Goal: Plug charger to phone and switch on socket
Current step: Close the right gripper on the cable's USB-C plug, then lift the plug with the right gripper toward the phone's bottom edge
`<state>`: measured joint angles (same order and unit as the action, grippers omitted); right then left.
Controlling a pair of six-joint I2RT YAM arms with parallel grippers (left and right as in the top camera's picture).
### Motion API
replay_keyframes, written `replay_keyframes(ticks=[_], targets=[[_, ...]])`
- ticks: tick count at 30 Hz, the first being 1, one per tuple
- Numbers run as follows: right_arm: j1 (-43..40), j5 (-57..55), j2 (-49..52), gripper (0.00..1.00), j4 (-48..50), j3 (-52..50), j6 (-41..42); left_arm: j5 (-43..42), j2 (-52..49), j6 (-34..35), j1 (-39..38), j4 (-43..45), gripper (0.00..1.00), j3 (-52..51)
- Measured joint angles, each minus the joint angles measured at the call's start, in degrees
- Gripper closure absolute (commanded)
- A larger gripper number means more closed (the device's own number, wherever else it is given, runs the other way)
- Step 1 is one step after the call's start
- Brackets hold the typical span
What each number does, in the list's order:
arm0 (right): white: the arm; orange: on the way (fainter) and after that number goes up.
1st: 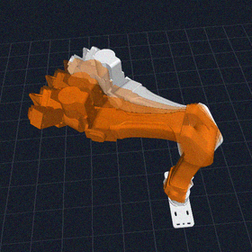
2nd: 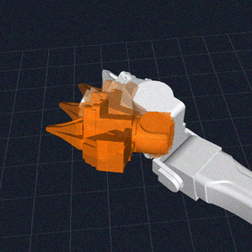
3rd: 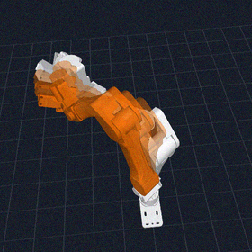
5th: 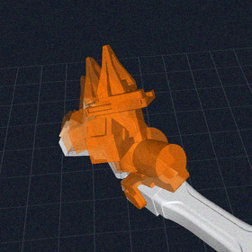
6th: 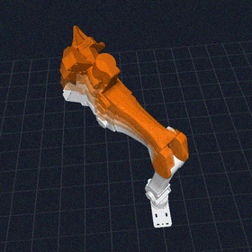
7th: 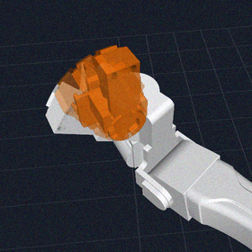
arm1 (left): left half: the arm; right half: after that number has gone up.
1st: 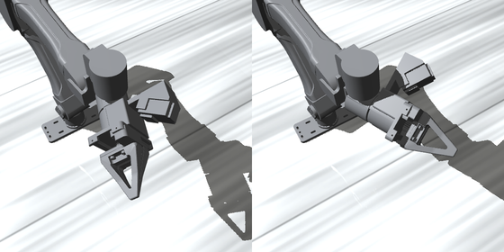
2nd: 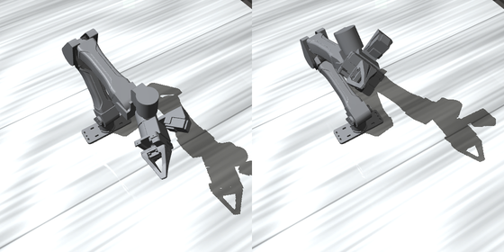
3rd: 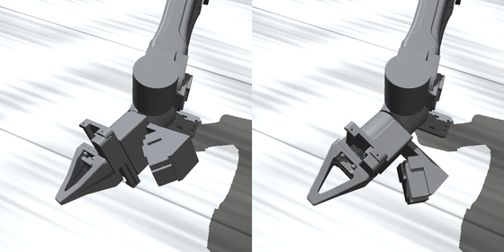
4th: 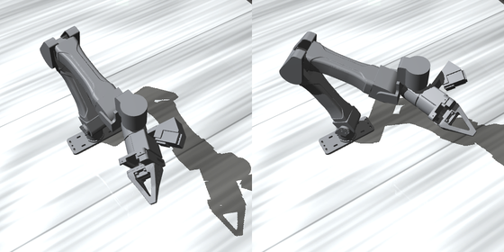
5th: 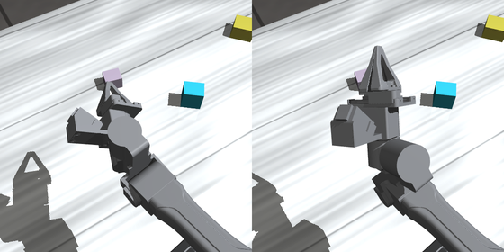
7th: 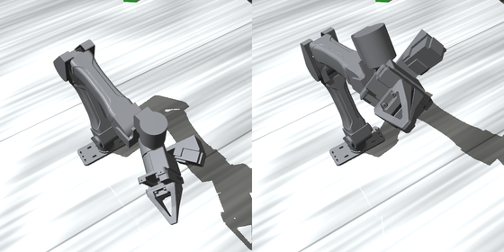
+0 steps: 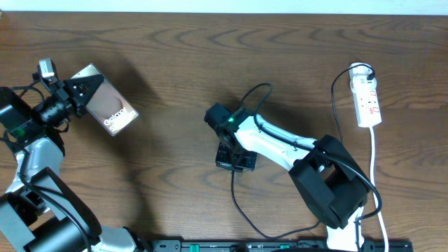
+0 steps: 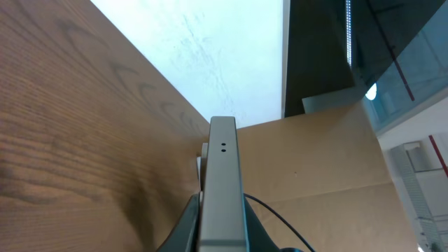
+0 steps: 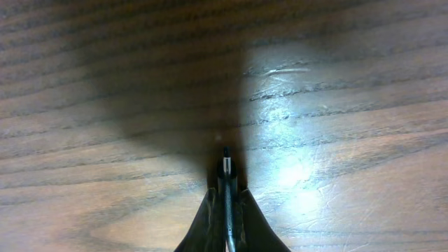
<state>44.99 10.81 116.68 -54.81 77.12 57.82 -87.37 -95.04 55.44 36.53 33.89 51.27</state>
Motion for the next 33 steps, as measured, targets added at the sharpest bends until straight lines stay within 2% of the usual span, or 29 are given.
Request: replay_keyframes(ticks=[20,23,27,29,33], targets=[[2.12,1.88,-0.72,0.99,0.63,-1.66,-0.59,0.00,0.00,0.00,0.00,0.00,0.93,0.00],[2.05,4.11,-0.90,0.99,3.98,-1.95,-2.19,0.00,0.00,0.00,0.00,0.00,0.93,0.00],[0.09,12.09,-0.57,0.99,17.11,-2.97,-10.01,0.00,0.00,-0.02,0.00,0.00,0.93,0.00],[-2.03,21.00,0.13,0.99,26.01,-3.54,-17.77,-0.04,0.00,0.00,0.00,0.00,0.93,0.00],[-5.20,41.35,0.48,0.99,37.59,-3.69,-32.35,-0.70,0.00,0.00,0.00,0.00,0.93,0.00]])
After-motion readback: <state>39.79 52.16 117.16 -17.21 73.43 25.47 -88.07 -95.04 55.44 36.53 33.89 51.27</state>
